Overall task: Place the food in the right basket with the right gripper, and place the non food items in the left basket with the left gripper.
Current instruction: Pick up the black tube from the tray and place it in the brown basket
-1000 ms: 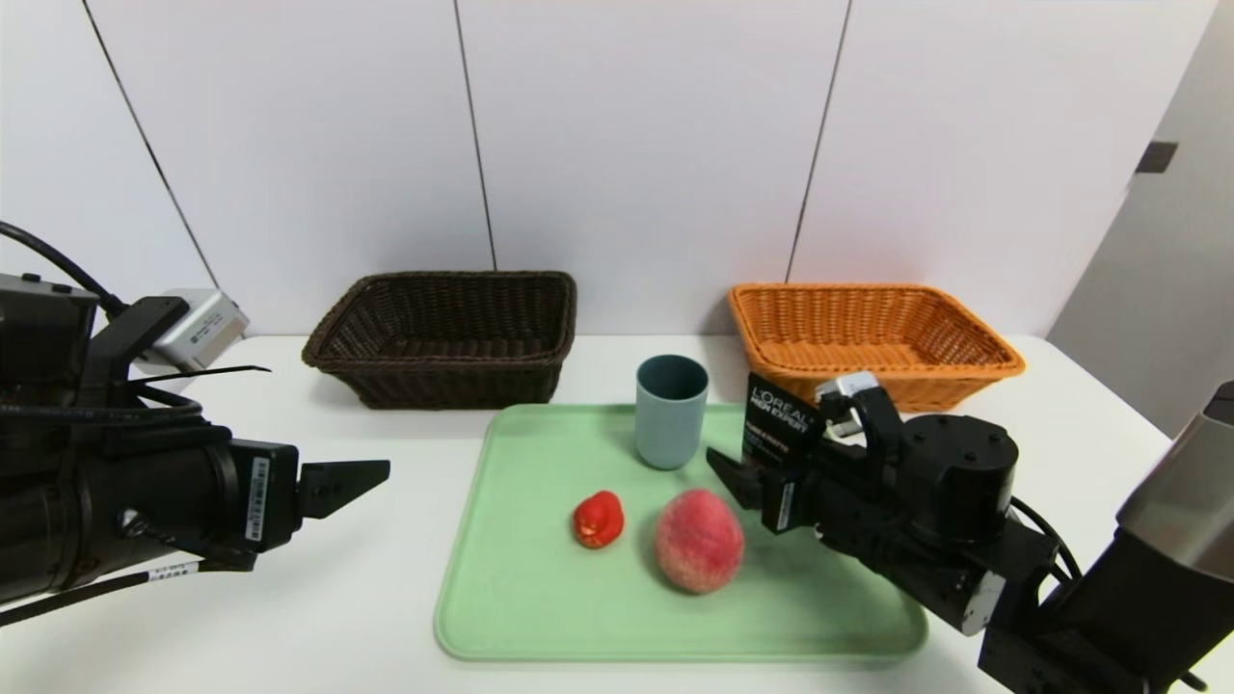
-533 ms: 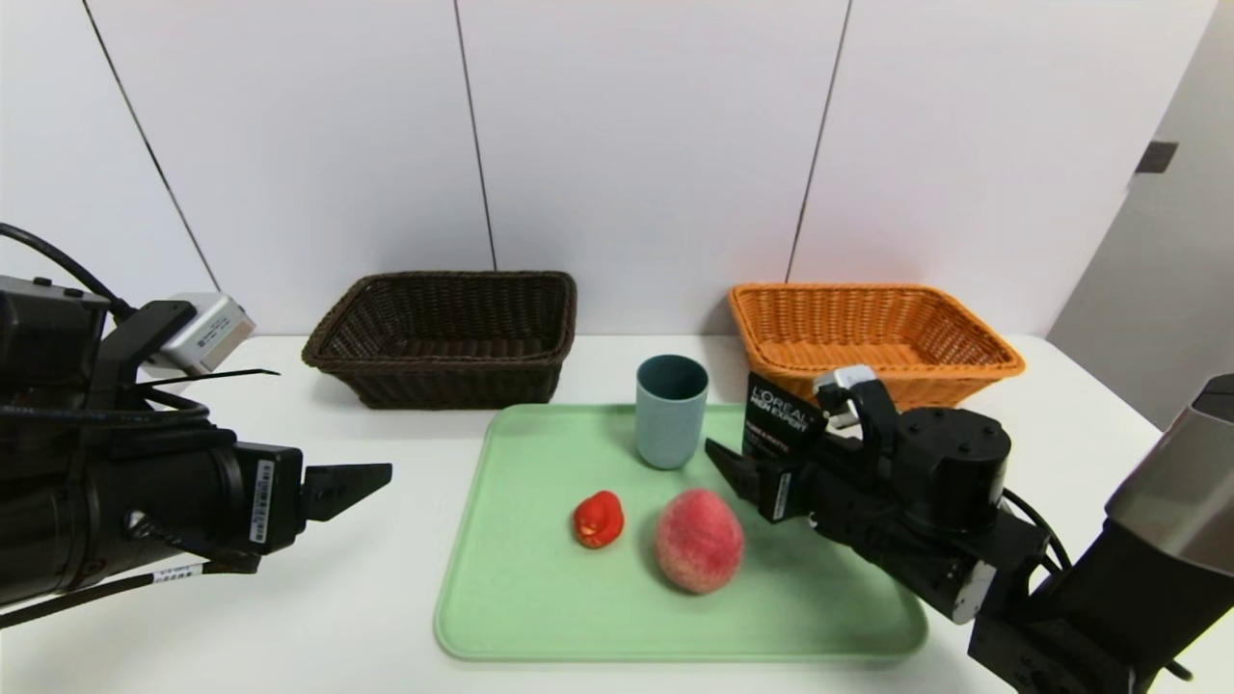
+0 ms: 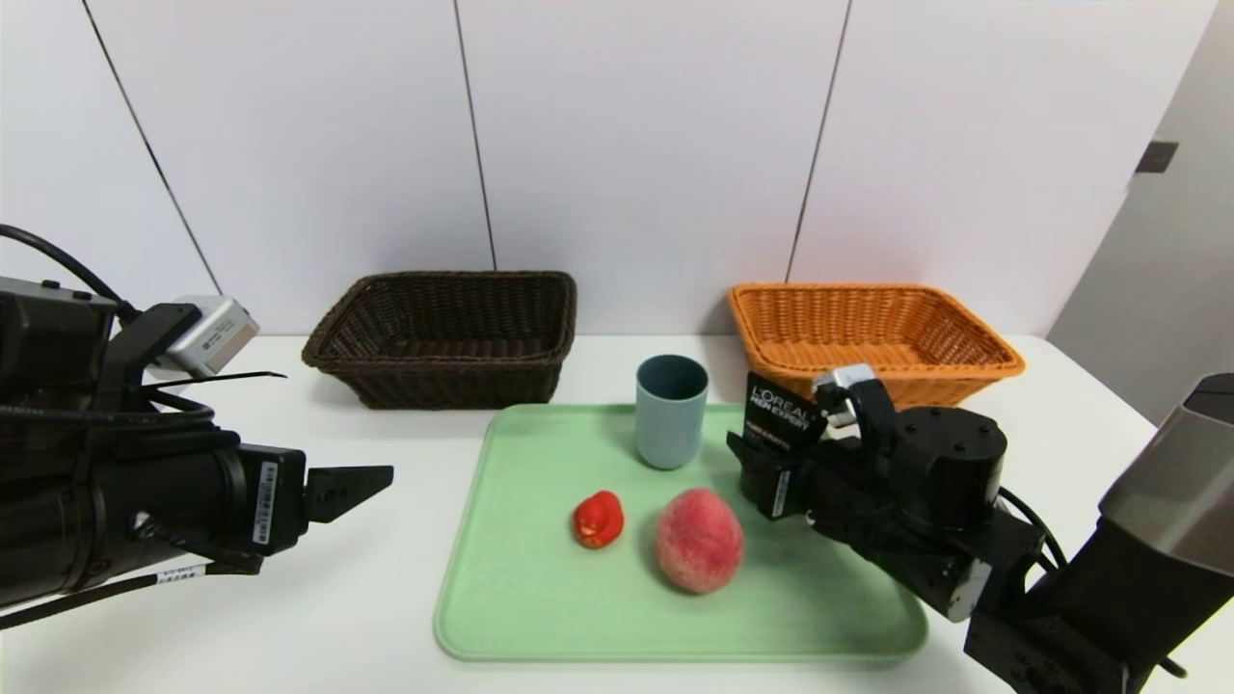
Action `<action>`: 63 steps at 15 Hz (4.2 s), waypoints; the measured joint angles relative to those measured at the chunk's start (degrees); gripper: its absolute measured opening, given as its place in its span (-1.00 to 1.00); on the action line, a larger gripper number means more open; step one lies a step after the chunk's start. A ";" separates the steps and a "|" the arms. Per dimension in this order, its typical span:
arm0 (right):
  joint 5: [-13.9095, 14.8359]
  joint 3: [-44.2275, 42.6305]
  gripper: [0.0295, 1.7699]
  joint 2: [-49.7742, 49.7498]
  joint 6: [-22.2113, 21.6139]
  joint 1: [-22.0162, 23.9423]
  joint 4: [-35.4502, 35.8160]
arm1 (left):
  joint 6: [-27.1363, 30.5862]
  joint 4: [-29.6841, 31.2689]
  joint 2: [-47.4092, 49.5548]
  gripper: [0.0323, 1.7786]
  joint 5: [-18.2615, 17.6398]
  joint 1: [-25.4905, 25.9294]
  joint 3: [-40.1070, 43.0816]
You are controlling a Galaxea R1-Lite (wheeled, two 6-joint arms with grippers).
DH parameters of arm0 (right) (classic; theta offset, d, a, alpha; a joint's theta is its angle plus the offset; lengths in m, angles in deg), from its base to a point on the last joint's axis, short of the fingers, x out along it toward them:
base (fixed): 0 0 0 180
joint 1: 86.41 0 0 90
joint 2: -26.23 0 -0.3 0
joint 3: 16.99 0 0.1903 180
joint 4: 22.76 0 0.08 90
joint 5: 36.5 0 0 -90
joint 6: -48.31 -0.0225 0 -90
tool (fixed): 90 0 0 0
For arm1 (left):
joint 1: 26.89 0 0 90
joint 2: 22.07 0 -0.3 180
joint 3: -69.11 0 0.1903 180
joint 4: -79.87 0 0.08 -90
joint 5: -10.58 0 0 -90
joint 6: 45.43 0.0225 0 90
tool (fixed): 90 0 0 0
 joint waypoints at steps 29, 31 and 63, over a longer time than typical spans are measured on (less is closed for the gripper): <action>-2.49 -49.64 -0.54 -20.46 0.61 -4.35 -54.94 | 0.77 -0.43 2.93 0.90 0.02 -0.62 5.16; -2.51 -54.13 -0.54 -17.47 0.48 -6.27 -54.93 | 0.88 -0.49 2.95 0.90 0.16 -0.62 5.16; -0.12 -85.31 -0.54 26.16 2.35 -13.35 -44.04 | 1.73 -0.68 3.83 0.90 2.28 -0.62 4.36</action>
